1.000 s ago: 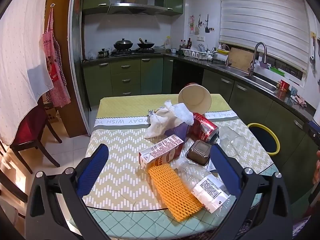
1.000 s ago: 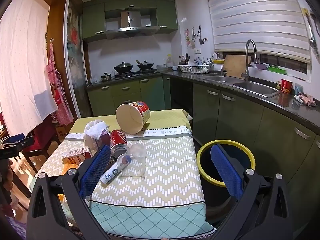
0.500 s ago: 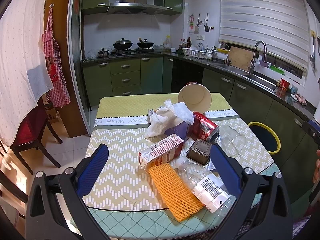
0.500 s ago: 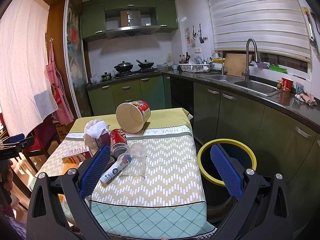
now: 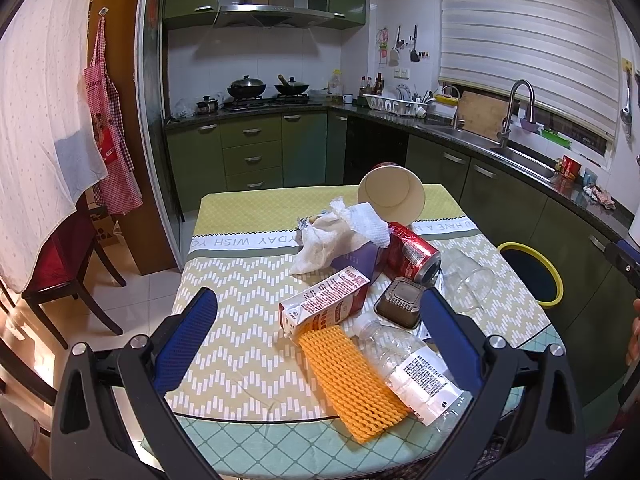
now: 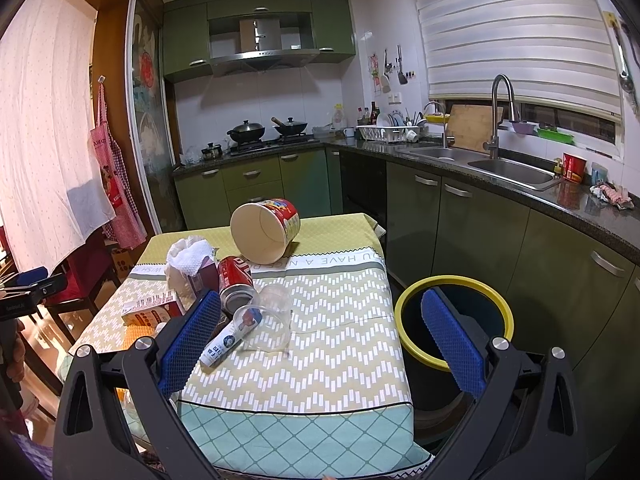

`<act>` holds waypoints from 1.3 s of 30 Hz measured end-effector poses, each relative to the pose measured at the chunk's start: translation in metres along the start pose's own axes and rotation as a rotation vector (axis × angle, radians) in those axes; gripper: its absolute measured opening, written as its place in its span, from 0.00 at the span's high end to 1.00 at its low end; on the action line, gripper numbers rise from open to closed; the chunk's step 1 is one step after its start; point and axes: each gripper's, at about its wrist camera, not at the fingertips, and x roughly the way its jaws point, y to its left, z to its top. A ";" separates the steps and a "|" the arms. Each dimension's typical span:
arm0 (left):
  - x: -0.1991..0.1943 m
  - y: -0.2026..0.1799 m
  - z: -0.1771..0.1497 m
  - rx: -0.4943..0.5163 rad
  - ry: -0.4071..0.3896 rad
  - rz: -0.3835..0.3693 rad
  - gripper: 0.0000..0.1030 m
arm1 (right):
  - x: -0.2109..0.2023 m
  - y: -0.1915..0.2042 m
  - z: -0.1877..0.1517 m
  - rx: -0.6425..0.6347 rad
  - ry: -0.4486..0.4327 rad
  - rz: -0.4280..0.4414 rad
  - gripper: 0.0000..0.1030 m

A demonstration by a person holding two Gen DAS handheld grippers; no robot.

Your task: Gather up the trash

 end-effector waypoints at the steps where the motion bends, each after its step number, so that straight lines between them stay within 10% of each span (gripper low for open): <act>1: 0.000 0.000 0.000 0.001 0.000 0.000 0.06 | 0.000 0.001 -0.001 0.000 0.000 -0.001 0.04; 39: 0.001 -0.001 -0.003 0.006 0.005 0.004 0.06 | 0.005 0.000 -0.003 0.003 0.008 -0.003 0.04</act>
